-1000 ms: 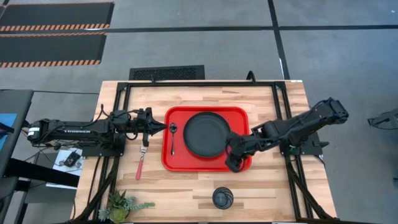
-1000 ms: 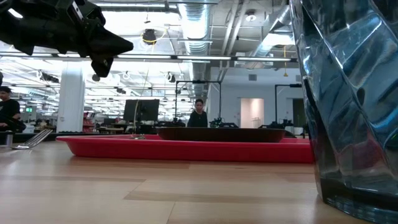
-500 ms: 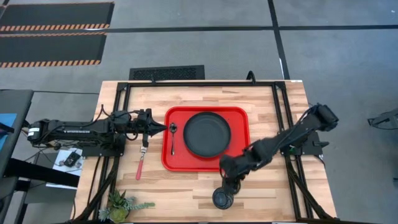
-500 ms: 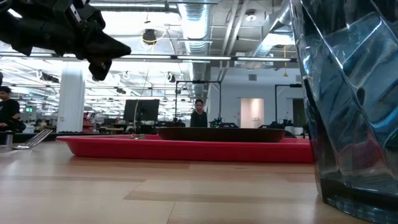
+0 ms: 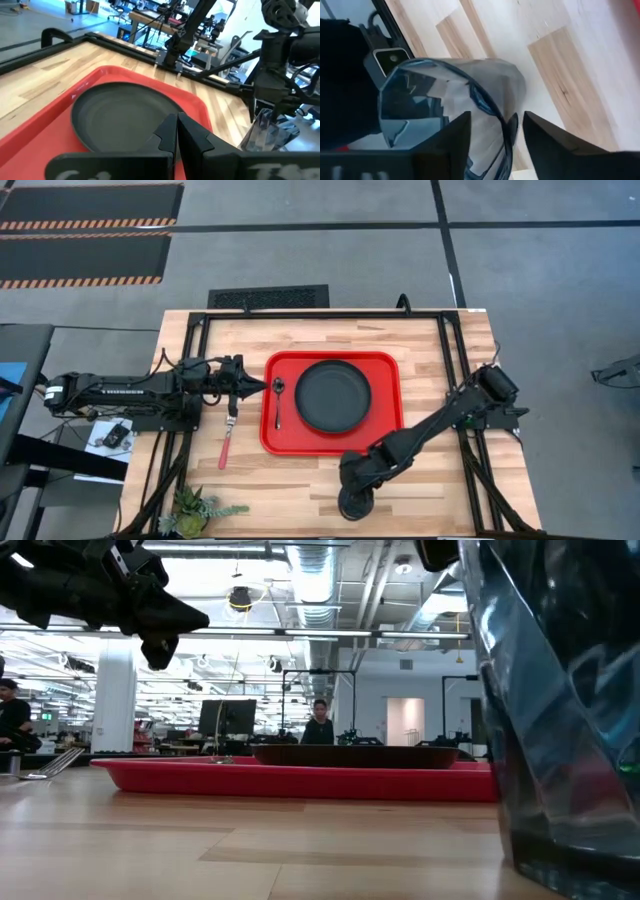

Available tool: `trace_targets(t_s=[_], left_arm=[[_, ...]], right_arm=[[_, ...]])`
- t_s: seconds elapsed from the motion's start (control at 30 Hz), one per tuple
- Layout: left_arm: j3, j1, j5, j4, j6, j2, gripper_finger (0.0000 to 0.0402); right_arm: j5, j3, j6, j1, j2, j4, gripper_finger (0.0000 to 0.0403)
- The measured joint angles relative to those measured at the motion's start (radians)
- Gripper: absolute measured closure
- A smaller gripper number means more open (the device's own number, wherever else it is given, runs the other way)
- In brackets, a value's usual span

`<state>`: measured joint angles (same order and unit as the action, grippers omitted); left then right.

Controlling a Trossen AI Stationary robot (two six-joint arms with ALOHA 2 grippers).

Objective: Pick and place plate/cup/fork/spoon on tray
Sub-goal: Put the transparent blue cup on the orange tray

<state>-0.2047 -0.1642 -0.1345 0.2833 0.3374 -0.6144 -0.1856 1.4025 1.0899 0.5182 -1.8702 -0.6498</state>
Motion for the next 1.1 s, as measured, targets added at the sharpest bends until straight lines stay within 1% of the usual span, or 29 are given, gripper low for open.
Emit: trace_targets(t_s=[0.17, 0.3, 0.37, 0.43, 0.6, 0.73, 0.8, 0.87, 1.0, 1.1], left_arm=[[0.0, 0.0, 0.0, 0.001, 0.009, 0.002, 0.0401], [0.0, 0.0, 0.0, 0.004, 0.013, 0.002, 0.0401], [0.0, 0.0, 0.0, 0.004, 0.014, 0.002, 0.0401], [0.0, 0.0, -0.001, 0.004, 0.014, 0.002, 0.0401], [0.001, 0.0, -0.001, 0.003, 0.012, 0.005, 0.0401], [0.001, 0.0, 0.005, 0.002, 0.009, 0.009, 0.0401], [0.001, 0.0, 0.021, 0.008, -0.004, 0.011, 0.0401], [0.001, 0.0, 0.039, 0.004, -0.012, 0.012, 0.0401], [0.001, 0.0, 0.045, 0.006, -0.016, 0.013, 0.0401], [0.001, 0.0, 0.065, 0.005, -0.012, 0.013, 0.0401]], right_arm=[[-0.001, 0.001, -0.022, -0.002, 0.0, -0.014, 0.0292], [-0.059, 0.001, -0.033, -0.015, 0.001, -0.023, 0.036], [-0.066, 0.0, -0.035, -0.024, 0.016, -0.031, 0.0386], [-0.053, 0.0, -0.028, -0.038, 0.043, -0.038, 0.039], [0.015, 0.0, -0.031, -0.096, 0.174, -0.157, 0.0368], [0.058, 0.001, -0.052, -0.193, 0.29, -0.273, 0.0382], [0.062, 0.001, -0.053, -0.268, 0.339, -0.348, 0.039], [0.077, 0.001, -0.099, -0.355, 0.372, -0.402, 0.0391], [0.083, 0.001, -0.269, -0.571, 0.405, -0.482, 0.0375], [0.081, 0.001, -0.42, -0.752, 0.4, -0.509, 0.0372]])
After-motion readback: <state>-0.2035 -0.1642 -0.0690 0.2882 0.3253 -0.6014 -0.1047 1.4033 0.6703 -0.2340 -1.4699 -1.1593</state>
